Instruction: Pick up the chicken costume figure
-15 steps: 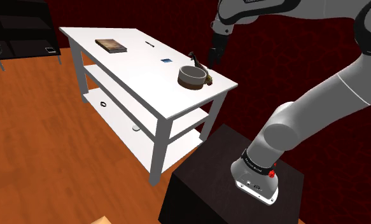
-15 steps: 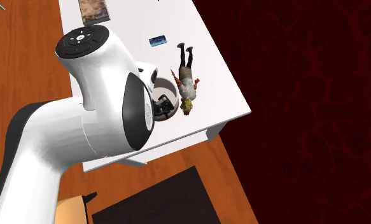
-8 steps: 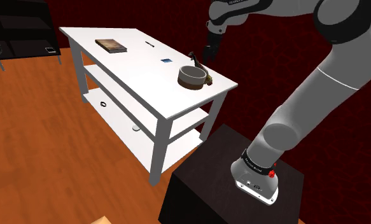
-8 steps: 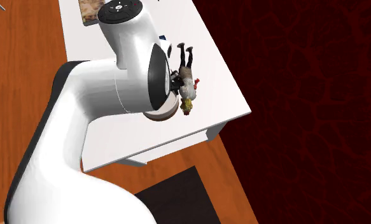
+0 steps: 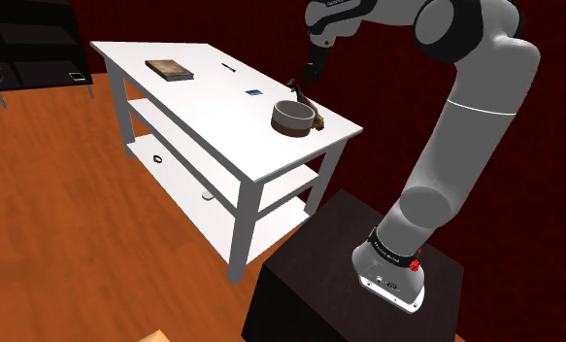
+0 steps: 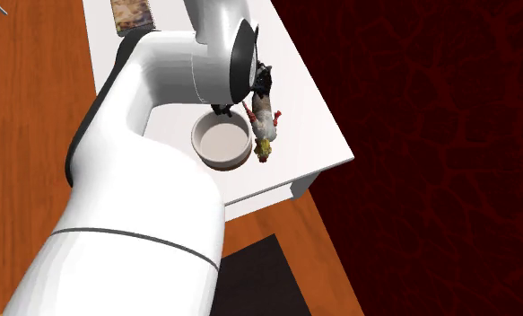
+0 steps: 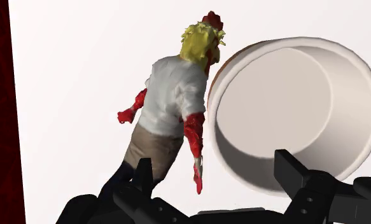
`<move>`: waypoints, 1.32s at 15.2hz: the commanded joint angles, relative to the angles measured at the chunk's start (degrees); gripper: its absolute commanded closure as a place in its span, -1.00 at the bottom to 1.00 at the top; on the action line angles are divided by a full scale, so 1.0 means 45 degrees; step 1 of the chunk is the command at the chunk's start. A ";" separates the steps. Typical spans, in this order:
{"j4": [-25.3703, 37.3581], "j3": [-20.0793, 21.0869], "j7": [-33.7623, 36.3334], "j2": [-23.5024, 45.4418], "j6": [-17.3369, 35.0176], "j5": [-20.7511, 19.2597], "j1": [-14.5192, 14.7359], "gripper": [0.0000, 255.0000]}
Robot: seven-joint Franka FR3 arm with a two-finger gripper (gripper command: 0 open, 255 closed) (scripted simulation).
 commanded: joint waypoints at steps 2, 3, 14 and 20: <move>0.0555 0.0005 -0.0309 0.0725 0.0264 0.0355 -0.0190 -1.00; 0.0429 0.0012 -0.0313 0.0760 0.0424 0.0370 -0.0193 -1.00; -0.0231 0.0046 -0.0348 0.0991 0.1298 0.0471 -0.0212 1.00; -0.0220 0.0048 -0.0347 0.1006 0.1301 0.0475 -0.0212 1.00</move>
